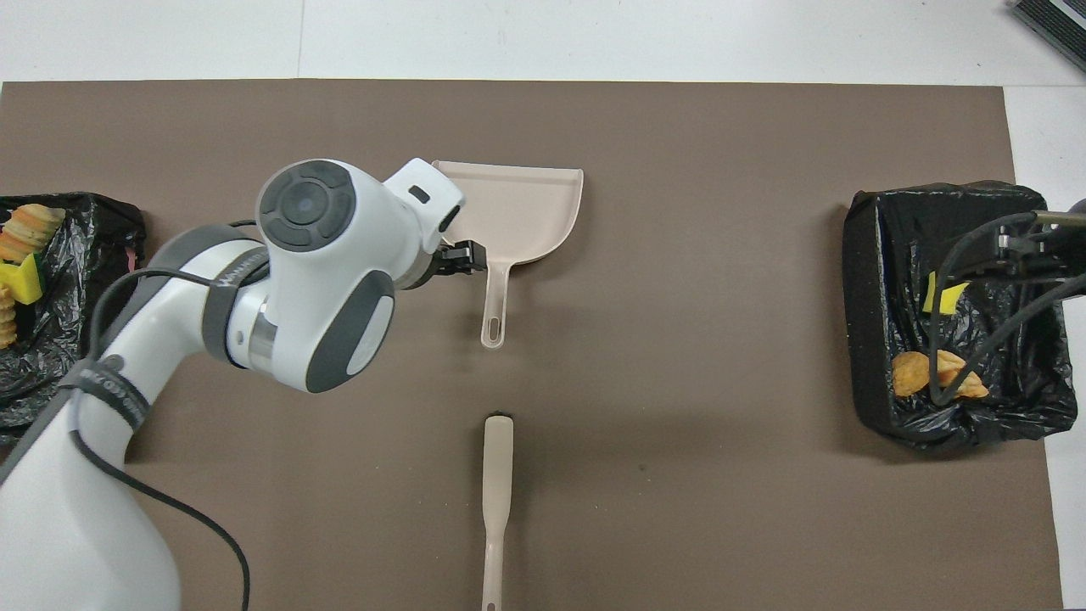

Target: Sweep and dump trash in bin

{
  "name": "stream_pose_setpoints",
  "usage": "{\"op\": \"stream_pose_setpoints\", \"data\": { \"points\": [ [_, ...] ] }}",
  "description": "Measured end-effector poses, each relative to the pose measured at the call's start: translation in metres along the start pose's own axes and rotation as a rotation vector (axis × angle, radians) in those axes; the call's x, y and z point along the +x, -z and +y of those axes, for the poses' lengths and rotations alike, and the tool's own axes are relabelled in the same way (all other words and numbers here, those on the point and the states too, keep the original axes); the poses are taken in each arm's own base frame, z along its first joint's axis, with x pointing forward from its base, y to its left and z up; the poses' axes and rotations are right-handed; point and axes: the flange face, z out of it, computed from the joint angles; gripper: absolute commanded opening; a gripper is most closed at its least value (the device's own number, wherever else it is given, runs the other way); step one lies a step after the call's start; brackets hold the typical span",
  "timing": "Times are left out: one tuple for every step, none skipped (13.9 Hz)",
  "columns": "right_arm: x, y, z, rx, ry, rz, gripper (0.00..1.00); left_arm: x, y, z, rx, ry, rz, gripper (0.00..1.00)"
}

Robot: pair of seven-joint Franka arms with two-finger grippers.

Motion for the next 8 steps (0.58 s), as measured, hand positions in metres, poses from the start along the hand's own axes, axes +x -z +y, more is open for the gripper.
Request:
{"op": "stream_pose_setpoints", "data": {
  "points": [
    [0.000,0.000,0.002,0.000,-0.003,0.000,1.00,0.004,0.014,-0.018,0.009,-0.005,-0.006,1.00],
    [0.000,0.000,0.002,0.000,-0.004,0.000,1.00,0.007,0.031,-0.040,0.020,-0.023,-0.020,1.00],
    [0.000,0.000,0.002,0.000,-0.005,0.000,1.00,0.009,0.047,-0.064,0.032,-0.051,-0.038,1.00],
    [0.000,0.000,0.002,0.000,-0.005,0.000,1.00,0.009,0.063,-0.089,0.041,-0.078,-0.056,1.00],
    [0.000,0.000,0.002,0.000,-0.005,0.000,1.00,0.009,0.077,-0.111,0.047,-0.103,-0.072,1.00],
    [0.000,0.000,0.002,0.000,-0.005,0.000,1.00,0.007,0.088,-0.130,0.052,-0.123,-0.088,1.00],
    [0.000,0.000,0.002,0.000,-0.005,0.000,1.00,0.006,0.096,-0.147,0.054,-0.140,-0.101,1.00],
    [0.000,0.000,0.002,0.000,-0.005,0.000,1.00,0.005,0.103,-0.161,0.056,-0.157,-0.112,1.00]
  ]
}}
